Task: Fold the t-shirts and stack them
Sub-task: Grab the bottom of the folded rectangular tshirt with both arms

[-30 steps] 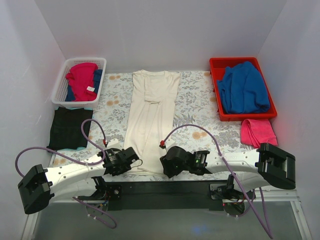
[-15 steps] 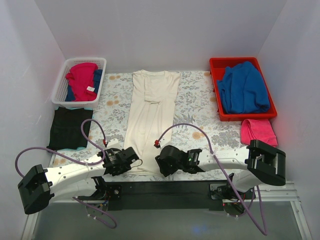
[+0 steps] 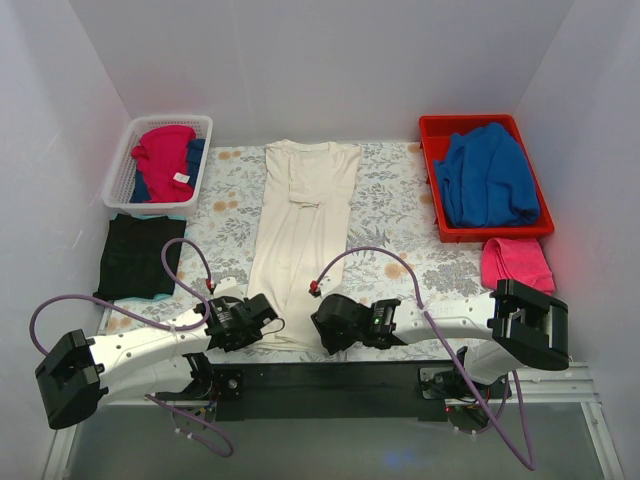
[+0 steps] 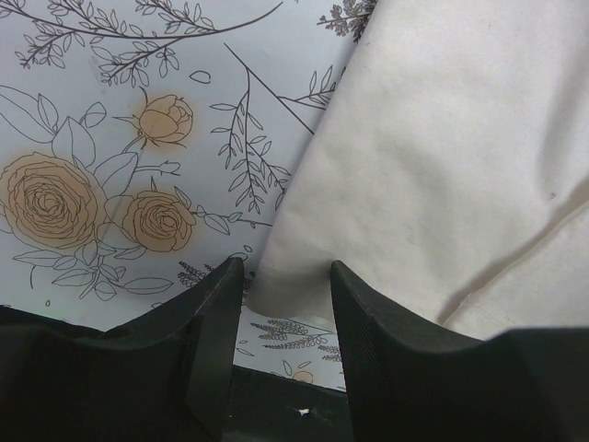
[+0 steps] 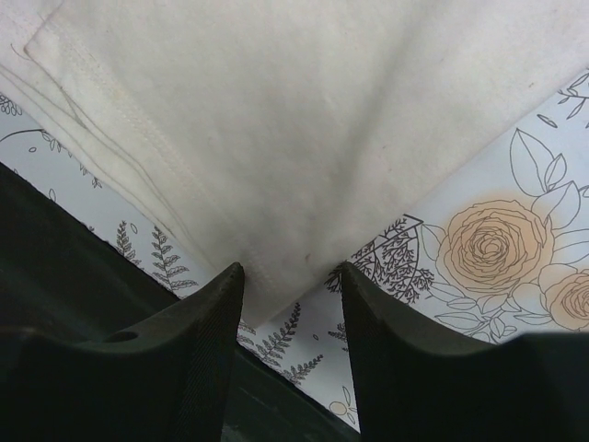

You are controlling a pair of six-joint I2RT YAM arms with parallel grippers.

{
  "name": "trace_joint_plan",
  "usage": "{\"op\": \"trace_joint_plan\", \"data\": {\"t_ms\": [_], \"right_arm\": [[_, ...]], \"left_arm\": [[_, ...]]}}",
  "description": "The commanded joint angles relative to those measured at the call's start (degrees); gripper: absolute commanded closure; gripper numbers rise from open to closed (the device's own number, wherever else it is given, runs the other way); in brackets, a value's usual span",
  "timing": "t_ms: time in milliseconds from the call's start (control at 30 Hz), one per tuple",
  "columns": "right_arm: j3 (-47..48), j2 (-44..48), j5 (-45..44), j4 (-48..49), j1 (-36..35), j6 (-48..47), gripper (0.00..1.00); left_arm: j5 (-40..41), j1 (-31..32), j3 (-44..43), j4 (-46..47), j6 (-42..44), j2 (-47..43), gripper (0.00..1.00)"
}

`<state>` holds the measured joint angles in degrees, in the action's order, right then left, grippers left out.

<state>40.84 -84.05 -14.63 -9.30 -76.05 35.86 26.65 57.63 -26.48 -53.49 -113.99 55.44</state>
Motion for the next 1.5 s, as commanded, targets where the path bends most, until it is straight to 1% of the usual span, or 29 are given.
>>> {"op": "trace_joint_plan", "data": {"t_ms": [0, 67, 133, 167, 233, 400, 467, 500, 533, 600, 633, 667, 700, 733, 800, 833, 1033, 1167, 1333, 1467], "right_arm": [[-0.85, 0.03, -0.31, -4.85, -0.94, 2.02, 0.47], [-0.67, -0.41, -0.13, -4.85, -1.12, 2.02, 0.48], [-0.59, -0.85, 0.04, -4.85, -1.2, 1.94, 0.5], [-0.41, -1.03, 0.3, -4.76, -1.47, 1.94, 0.52], [-0.15, -1.55, 0.92, -4.68, -1.47, 1.5, 0.55], [0.47, -3.83, 3.91, -4.58, -1.82, 0.79, 0.59], [0.73, -4.71, 4.96, -4.94, -1.91, 0.62, 0.63], [0.99, -5.5, 5.05, -5.2, -1.91, 0.71, 0.65], [1.34, -5.86, 5.05, -5.55, -1.99, 0.71, 0.71], [1.52, -6.3, 4.97, -6.52, -2.08, 0.97, 0.77], [1.52, -6.3, 4.79, -7.22, -2.17, 1.14, 0.82], [1.44, -6.21, 4.35, -7.48, -2.17, 1.32, 0.84], [1.26, -5.86, 4.18, -7.84, -2.08, 1.84, 0.87], [0.91, -5.6, 4.0, -8.53, -2.08, 2.02, 0.93], [0.56, -4.55, 3.3, -9.24, -2.08, 2.98, 0.99], [-0.14, -4.11, 2.95, -9.94, -2.08, 3.34, 0.99], [-3.39, 1.34, 0.22, -12.49, -2.08, 6.15, 0.99], [-6.64, 5.73, -0.92, -13.81, -2.08, 8.08, 0.99], [-10.34, 11.27, -2.15, -14.69, -2.08, 9.76, 0.99], [-12.1, 14.43, -3.47, -16.18, -2.08, 11.69, 0.99]], "left_arm": [[-2.05, -0.15, 2.05, 1.9, -14.33, 0.46, 0.58], [-2.13, -0.15, 1.96, 1.9, -14.41, 0.28, 0.6], [-2.31, -0.15, 1.96, 1.55, -14.41, 0.02, 0.64], [-2.31, -0.15, 1.96, 1.46, -14.41, -0.07, 0.67], [-2.4, -0.15, 1.96, 1.11, -14.5, -0.68, 0.69], [-2.22, -0.15, 2.13, 0.93, -14.76, -1.21, 0.7], [-2.31, -0.15, 2.13, 1.37, -14.76, -0.77, 0.7], [-2.4, -0.15, 2.22, 1.46, -14.76, -0.6, 0.7], [-2.4, -0.15, 2.22, 1.46, -14.68, -0.42, 0.71], [-2.4, -0.15, 2.22, 1.55, -14.59, -0.16, 0.73], [-2.4, -0.15, 2.22, 1.64, -14.59, -0.24, 0.76], [-2.4, -0.15, 2.22, 1.47, -14.59, -0.42, 0.78], [-2.31, -0.15, 2.22, 1.46, -14.59, -0.68, 0.81], [-2.31, -0.23, 2.31, 1.46, -14.59, -0.77, 0.87], [-2.31, -0.23, 2.22, 1.46, -14.24, -1.21, 0.96], [-2.13, -0.15, 2.05, 1.46, -14.06, -1.3, 1.0], [-2.75, -0.15, 1.26, 1.9, -11.7, -1.39, 1.0], [-3.63, 0.55, 0.73, 3.83, -10.55, -1.47, 1.0], [-2.84, 5.91, -0.15, 6.21, -12.47, 0.8, 1.0], [-1.52, 10.92, -1.12, 7.53, -17.04, 6.94, 1.0]]}}
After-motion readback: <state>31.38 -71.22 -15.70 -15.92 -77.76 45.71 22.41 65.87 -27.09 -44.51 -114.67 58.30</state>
